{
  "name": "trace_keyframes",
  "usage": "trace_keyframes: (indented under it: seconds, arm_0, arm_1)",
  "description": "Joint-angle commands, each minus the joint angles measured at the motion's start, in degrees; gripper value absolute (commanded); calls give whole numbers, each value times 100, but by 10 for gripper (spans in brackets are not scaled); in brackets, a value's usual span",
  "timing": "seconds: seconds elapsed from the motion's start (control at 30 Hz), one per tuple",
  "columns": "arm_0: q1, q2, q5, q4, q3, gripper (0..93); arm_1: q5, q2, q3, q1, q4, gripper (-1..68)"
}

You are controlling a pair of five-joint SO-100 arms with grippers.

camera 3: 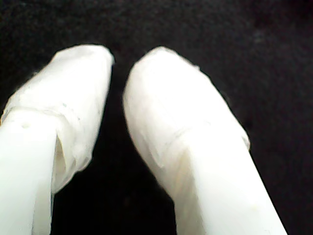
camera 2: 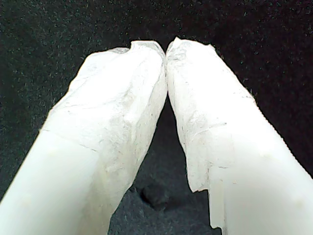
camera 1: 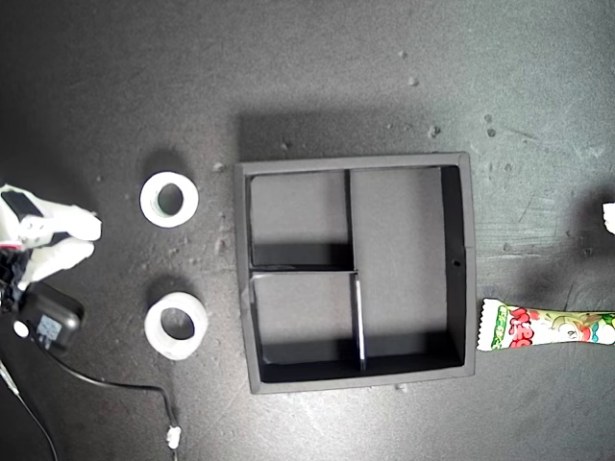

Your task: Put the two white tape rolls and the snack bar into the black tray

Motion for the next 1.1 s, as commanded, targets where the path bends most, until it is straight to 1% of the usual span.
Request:
trace_keyframes:
  seconds: [0.0, 0.63, 0.7, 0.73, 0.77, 0.8, 0.83, 0.87, 0.9, 0.97, 1.0, 1.03, 1.07]
  arm_0:
    - [26, 272, -404, 237, 325, 26]
    - [26, 272, -413, 237, 325, 26]
    - [26, 272, -721, 237, 325, 26]
    - [-9, 272, -1002, 229, 325, 26]
    - [-53, 272, -1143, 202, 325, 28]
    - [-79, 272, -896, 79, 325, 29]
    - [-53, 264, -686, -97, 325, 36]
    - [-9, 264, -563, -308, 325, 62]
    - [35, 264, -519, -457, 325, 115]
    - [26, 264, -729, -536, 325, 268]
    - [18, 264, -492, -677, 325, 282]
    - [9, 264, -237, -809, 325, 282]
    - [-26, 264, -123, -914, 325, 279]
  arm_1:
    - [35, -35, 70, 677, 88, 1]
    - [44, -35, 70, 694, 88, 1]
    - [264, -35, 70, 712, 62, 1]
    - [352, -35, 70, 782, -70, 1]
    - [325, -35, 70, 756, -229, 1]
    - [360, -35, 70, 668, -439, 1]
    - [325, -35, 70, 580, -694, 21]
    - [193, -35, 70, 554, -1011, 23]
    - [-149, -35, 70, 457, -1371, 23]
    - [-914, -35, 70, 211, -2101, 17]
    - [-1239, -35, 70, 123, -2391, 1]
    - [-1424, -35, 70, 79, -2584, -1]
    - [-1608, -35, 70, 53, -2707, -2]
